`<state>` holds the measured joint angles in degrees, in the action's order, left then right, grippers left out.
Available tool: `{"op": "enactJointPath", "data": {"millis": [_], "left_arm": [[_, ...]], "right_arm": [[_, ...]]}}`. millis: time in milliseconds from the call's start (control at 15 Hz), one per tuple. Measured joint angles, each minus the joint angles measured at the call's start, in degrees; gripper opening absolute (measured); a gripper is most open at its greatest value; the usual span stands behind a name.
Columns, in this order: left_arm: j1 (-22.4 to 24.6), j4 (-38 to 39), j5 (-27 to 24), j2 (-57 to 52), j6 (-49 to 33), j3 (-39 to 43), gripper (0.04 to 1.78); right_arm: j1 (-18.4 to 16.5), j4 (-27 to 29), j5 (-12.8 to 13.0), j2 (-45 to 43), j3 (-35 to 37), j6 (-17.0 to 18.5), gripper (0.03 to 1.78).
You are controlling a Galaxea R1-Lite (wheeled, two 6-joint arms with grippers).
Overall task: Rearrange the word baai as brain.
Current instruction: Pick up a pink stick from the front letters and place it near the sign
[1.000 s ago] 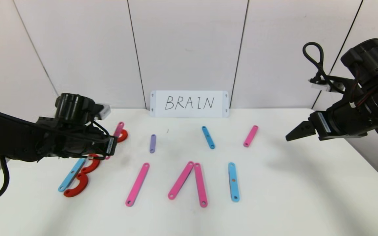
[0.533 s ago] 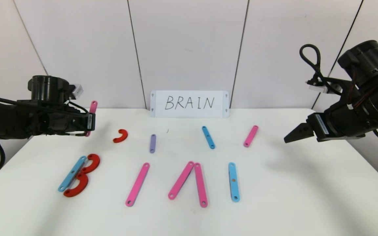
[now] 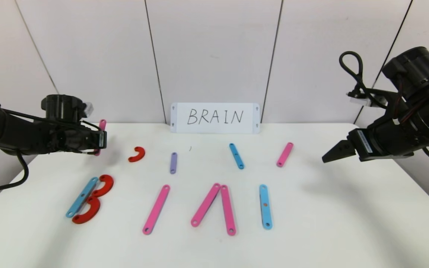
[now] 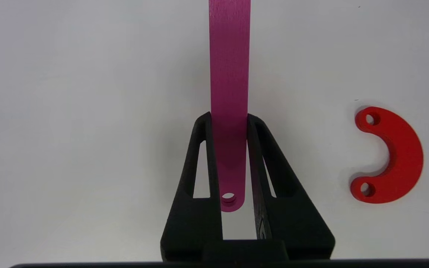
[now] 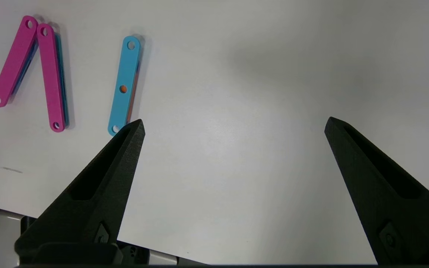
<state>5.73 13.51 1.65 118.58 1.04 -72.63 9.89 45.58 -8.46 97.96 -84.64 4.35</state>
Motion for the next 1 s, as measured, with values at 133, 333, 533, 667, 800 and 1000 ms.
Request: {"op": "enactJointPath", "data": {"millis": [133, 333, 533, 667, 800, 1000], "left_arm": [[0.02, -0.3, -0.02, 2.45, -0.02, -1.04, 0.27], [0.07, -0.91, -0.02, 4.71, 0.01, -1.89, 0.27], [-0.06, -1.33, -0.07, 5.4, 0.01, -1.89, 0.27], [-0.48, -1.46, -0.17, 5.6, -0.18, -1.79, 0.27], [-1.33, -1.35, -0.28, 5.77, -0.49, -1.65, 0.27], [-3.04, -1.38, -0.39, 5.88, -1.52, -1.43, 0.27]], "right_arm": [[0.02, 0.01, 0.0, 0.05, 0.0, 0.02, 1.7], [0.02, 0.0, 0.0, 0.11, 0.0, 0.02, 1.7], [0.02, -0.02, 0.02, 0.13, 0.0, 0.02, 1.7], [0.02, -0.02, 0.02, 0.13, 0.0, 0.02, 1.7], [0.02, 0.0, 0.02, 0.13, 0.0, 0.02, 1.7], [0.02, -0.02, 0.0, 0.1, 0.1, 0.0, 1.7]]}}
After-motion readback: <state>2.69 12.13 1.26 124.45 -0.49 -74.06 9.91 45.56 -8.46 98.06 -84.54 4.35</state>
